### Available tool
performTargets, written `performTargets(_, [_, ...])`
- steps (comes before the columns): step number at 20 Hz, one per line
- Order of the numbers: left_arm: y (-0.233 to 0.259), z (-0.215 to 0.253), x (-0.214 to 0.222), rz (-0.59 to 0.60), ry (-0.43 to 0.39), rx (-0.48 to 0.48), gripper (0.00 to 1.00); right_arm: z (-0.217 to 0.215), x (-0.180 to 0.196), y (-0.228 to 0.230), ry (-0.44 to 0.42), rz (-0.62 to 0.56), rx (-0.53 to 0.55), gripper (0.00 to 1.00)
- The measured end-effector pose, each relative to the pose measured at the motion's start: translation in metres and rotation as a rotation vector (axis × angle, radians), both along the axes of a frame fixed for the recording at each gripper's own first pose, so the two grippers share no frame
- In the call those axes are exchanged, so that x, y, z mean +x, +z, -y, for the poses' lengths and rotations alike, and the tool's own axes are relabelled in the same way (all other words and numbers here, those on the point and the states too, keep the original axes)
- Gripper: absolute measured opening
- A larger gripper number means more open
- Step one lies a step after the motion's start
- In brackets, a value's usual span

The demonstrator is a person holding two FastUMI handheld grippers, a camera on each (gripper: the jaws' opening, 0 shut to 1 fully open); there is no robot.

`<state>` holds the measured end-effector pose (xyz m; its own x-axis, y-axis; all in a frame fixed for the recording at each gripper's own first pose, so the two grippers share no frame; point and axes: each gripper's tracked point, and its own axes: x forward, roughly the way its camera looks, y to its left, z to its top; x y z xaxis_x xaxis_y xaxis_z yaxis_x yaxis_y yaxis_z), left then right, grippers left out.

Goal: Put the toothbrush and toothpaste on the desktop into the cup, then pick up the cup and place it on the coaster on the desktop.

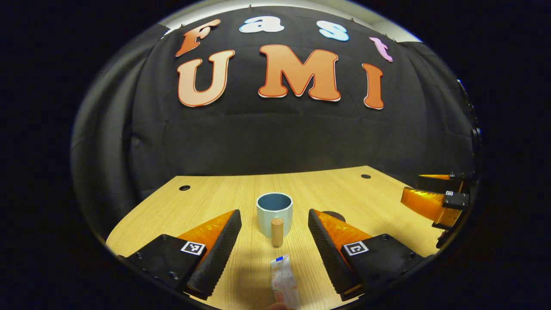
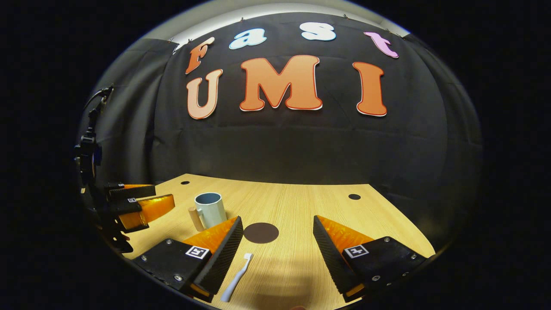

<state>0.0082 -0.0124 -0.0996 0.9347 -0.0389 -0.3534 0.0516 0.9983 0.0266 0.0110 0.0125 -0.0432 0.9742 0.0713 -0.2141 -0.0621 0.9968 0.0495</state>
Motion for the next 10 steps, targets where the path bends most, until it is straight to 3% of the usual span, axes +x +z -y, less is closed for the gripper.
performTargets(10, [-0.057,0.006,-0.004,-0.273,0.015,-0.011,1.0,-0.023,0.001,-0.03,0.061,-0.184,0.019,0.98])
